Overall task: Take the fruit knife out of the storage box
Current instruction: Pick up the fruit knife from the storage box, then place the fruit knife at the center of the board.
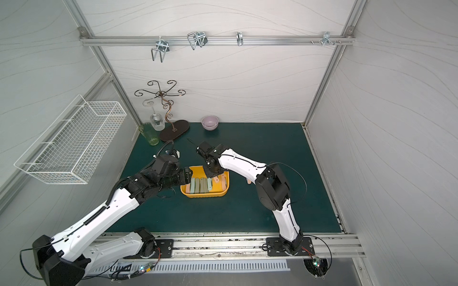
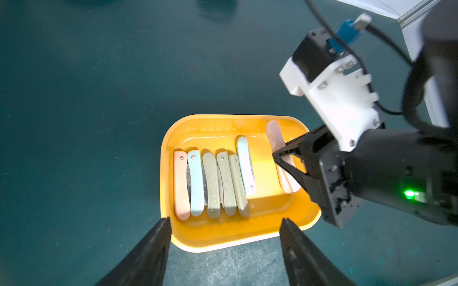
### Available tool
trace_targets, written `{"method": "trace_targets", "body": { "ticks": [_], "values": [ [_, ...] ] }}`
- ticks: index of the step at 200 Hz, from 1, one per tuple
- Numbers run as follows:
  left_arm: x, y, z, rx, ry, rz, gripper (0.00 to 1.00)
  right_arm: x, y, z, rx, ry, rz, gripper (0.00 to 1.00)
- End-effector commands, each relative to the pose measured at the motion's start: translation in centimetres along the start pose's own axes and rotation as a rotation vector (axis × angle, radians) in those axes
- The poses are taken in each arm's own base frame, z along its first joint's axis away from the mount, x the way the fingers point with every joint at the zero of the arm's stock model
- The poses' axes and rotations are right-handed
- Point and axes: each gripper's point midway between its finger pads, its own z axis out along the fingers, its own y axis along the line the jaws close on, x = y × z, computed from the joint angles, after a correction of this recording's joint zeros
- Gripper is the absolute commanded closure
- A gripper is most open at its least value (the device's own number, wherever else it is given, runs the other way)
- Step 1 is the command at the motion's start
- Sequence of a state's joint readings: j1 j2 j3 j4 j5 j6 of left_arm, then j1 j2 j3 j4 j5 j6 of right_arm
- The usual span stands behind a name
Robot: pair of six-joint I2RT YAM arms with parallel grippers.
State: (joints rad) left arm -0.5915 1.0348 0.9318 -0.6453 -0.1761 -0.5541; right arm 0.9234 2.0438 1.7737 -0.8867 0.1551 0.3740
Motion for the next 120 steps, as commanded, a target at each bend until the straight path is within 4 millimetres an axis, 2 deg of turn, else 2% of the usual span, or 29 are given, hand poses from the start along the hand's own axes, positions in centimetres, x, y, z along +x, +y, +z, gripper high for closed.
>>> {"method": "trace_targets", "body": {
  "ticks": [1,32,65,89,120],
  "values": [
    [-1.1,-0.4,-0.1,0.011,-0.041,-0.014,0.28,-0.3,-1.1,-3.3,0.013,-0.027,0.015,0.97],
    [-1.2,-0.4,0.0,0.007,-0.038,-0.013,0.28,-0.2,-3.2,-4.9,0.033,-0.036,0.056,0.97],
    [-1.2,-0.5,0.3,0.004,-0.028,-0.008,0.28,0.3,-7.3,-5.8,0.076,-0.035,0.130,0.97],
    [-1.2,-0.8,0.7,0.006,-0.015,-0.005,0.28,1.3,-11.3,-5.1,0.112,-0.010,0.201,0.97],
    [-1.4,-1.2,1.2,0.010,-0.005,0.000,0.28,3.0,-16.4,-2.5,0.178,0.033,0.285,0.97]
  ]
}}
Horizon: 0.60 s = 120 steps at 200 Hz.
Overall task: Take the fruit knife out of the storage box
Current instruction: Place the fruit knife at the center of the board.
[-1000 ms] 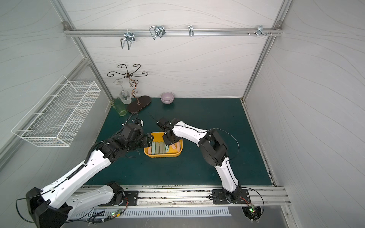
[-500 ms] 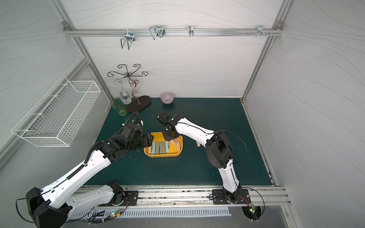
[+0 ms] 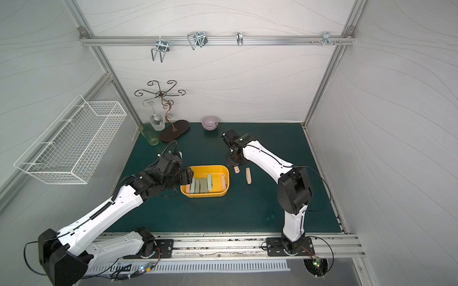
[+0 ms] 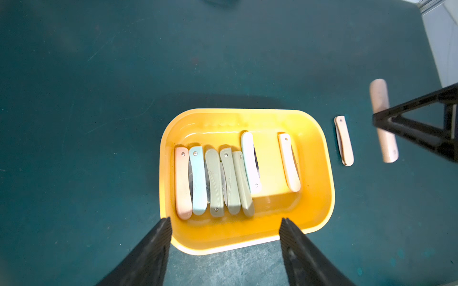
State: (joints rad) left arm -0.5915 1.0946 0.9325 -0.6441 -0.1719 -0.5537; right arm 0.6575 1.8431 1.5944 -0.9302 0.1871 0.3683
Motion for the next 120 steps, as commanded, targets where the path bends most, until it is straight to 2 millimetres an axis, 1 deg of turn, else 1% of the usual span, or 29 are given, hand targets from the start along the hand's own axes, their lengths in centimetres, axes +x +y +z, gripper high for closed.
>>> {"method": "trace_targets", "body": {
  "ticks": [1,27,52,66,95,120],
  "values": [
    [-2.2,-1.3,-0.5,0.039,-0.054,-0.009,0.28,0.7,-3.4,1.8,0.061,0.031,0.041,0.97],
    [-2.4,-1.8,-0.1,0.046,-0.043,0.001,0.28,0.8,-6.7,4.3,0.112,0.050,0.111,0.97],
    [-2.7,-2.2,0.1,0.049,-0.035,0.013,0.28,0.8,-9.0,6.3,0.151,0.073,0.146,0.97],
    [-2.7,-2.3,0.2,0.049,-0.032,0.017,0.28,1.1,-9.7,7.3,0.158,0.091,0.158,0.97],
    [-2.7,-2.4,0.5,0.049,-0.023,0.025,0.28,1.9,-10.5,8.9,0.181,0.120,0.161,0.97],
    [-2.6,-2.5,0.7,0.050,-0.015,0.027,0.28,2.5,-10.4,9.6,0.167,0.143,0.168,0.97]
  ]
}}
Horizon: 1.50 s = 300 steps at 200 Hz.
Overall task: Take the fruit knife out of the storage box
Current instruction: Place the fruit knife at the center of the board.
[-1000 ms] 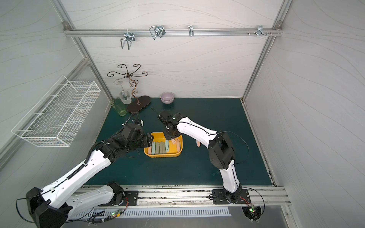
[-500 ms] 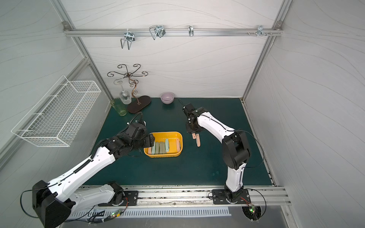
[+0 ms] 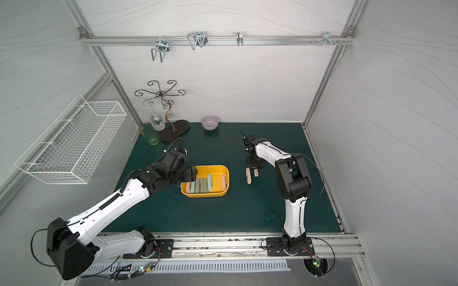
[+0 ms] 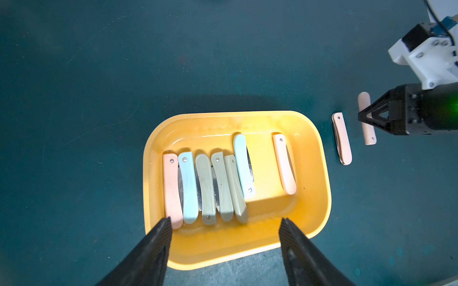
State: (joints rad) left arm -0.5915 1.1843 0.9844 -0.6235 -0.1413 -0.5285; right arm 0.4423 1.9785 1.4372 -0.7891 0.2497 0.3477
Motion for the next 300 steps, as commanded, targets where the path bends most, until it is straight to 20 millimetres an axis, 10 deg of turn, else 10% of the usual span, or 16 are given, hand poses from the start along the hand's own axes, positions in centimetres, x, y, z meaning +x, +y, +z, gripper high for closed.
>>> {"method": "trace_targets", "body": {
  "ticks": [1,104,200,238,257,300],
  "values": [
    [-1.9,-1.1,-0.6,0.033,-0.047,0.000,0.28,0.4,-0.1,0.9,0.001,0.018,-0.001,0.97],
    [-1.8,-1.4,0.5,0.040,-0.033,-0.004,0.28,3.1,0.7,0.9,-0.012,0.065,-0.018,0.91],
    [-1.4,-1.9,2.2,0.039,-0.002,-0.006,0.25,2.7,0.8,-1.2,-0.028,0.023,-0.013,0.54],
    [-1.1,-2.6,3.2,0.048,0.026,0.009,0.21,1.1,0.8,-4.7,-0.053,-0.048,-0.007,0.38],
    [-0.7,-2.9,4.3,0.035,0.058,0.026,0.16,0.7,1.7,-7.4,-0.093,-0.093,-0.019,0.02],
    [0.3,-3.2,7.7,-0.035,0.156,0.056,0.26,1.2,4.3,-11.9,-0.200,-0.153,-0.057,0.01]
  ]
}}
